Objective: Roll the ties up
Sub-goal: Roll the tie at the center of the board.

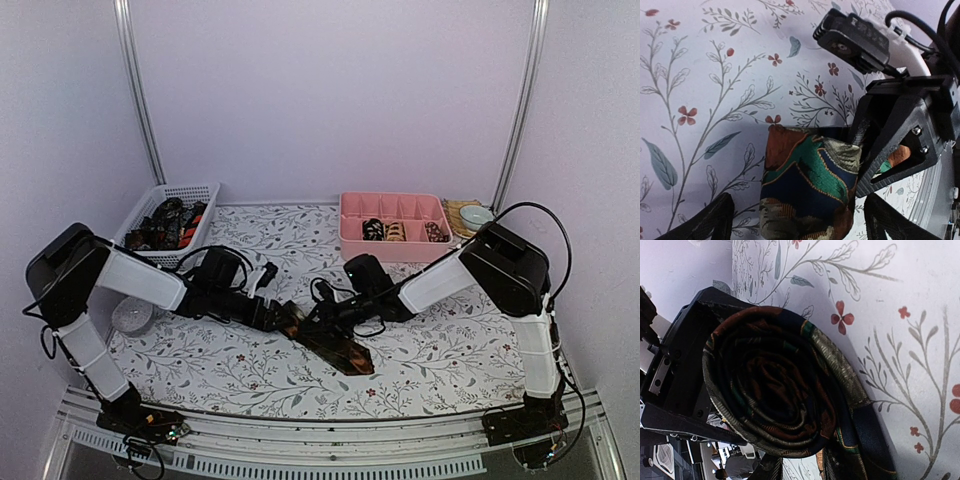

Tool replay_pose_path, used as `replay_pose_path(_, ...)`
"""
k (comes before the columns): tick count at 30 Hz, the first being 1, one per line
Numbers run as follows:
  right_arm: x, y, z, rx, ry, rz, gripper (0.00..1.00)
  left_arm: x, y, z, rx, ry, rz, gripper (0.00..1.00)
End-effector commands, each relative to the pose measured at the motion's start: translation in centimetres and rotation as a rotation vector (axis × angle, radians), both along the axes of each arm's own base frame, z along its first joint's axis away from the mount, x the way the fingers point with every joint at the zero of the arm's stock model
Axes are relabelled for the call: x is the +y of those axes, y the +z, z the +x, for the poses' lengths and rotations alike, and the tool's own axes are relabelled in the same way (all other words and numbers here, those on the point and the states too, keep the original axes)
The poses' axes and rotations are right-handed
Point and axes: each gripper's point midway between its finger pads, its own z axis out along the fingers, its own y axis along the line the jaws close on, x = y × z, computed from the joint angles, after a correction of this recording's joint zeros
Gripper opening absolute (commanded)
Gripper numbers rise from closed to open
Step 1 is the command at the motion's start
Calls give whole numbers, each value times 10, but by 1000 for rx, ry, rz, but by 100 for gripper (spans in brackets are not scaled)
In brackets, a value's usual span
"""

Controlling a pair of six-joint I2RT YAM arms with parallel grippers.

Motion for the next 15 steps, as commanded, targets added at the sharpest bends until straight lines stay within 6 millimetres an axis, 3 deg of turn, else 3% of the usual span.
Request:
replay_pose_path(1, -23, -65, -10, 88, -25, -150, 27, -11, -4, -12, 9, -139, -60, 89)
replay_pose_path(13, -30, -68, -6, 93, -36, -158, 27, -14, -19, -31, 17, -212, -69, 70)
replay_pose_path(15, -30, -68, -6, 94, -36, -159, 27, -13, -21, -32, 11, -209, -64, 59)
